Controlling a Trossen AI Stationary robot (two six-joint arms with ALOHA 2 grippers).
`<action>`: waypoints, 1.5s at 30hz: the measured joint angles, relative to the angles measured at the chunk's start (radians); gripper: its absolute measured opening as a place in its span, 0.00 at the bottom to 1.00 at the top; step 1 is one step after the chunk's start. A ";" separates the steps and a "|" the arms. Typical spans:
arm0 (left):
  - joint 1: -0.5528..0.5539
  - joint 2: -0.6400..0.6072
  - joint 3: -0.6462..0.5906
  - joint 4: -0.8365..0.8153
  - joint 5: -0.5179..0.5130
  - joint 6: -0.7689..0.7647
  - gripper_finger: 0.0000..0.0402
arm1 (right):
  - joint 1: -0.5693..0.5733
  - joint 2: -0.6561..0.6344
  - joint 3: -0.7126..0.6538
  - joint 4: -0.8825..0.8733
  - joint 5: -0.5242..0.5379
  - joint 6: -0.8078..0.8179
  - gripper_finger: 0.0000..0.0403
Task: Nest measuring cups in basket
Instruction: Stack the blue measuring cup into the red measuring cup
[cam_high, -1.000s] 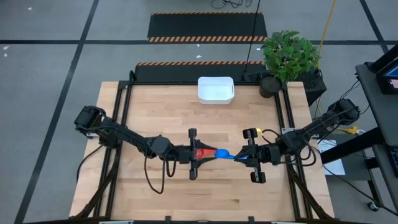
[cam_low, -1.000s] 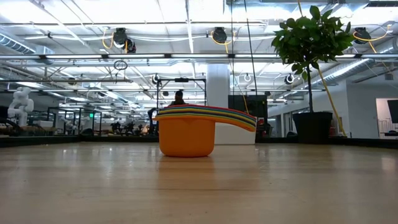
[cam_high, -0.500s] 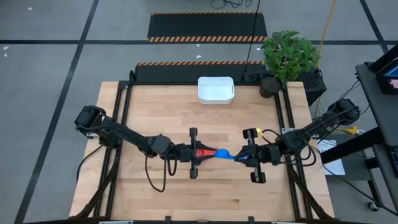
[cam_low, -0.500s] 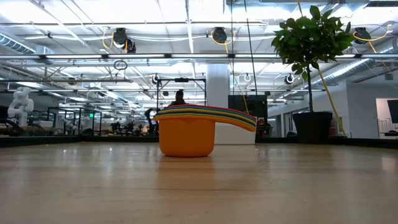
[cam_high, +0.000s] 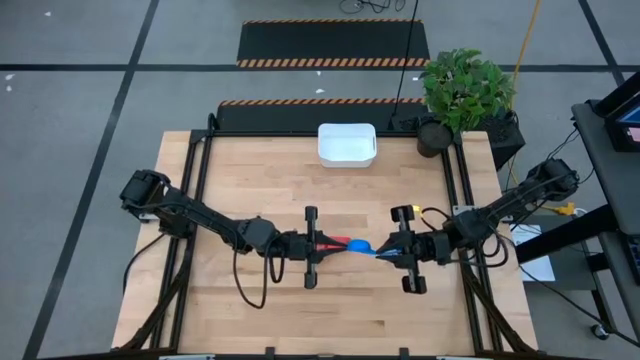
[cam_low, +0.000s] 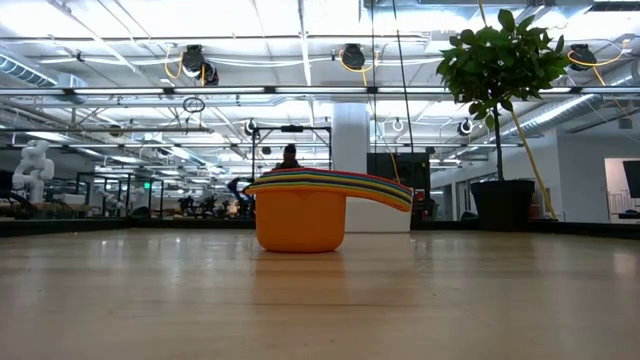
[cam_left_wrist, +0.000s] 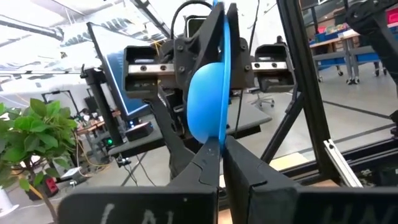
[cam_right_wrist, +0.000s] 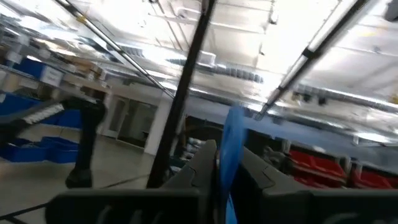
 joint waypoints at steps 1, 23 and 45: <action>0.000 0.000 0.000 0.000 0.000 -0.001 0.01 | 0.000 0.001 0.000 -0.003 0.021 0.000 0.07; -0.024 -0.422 0.000 -0.900 -0.148 -0.261 0.02 | 0.021 -0.207 0.002 -0.564 0.437 0.164 0.57; -0.004 -0.433 0.000 -1.095 0.003 -0.310 0.03 | -0.194 -0.106 0.072 -0.837 -0.053 0.423 0.51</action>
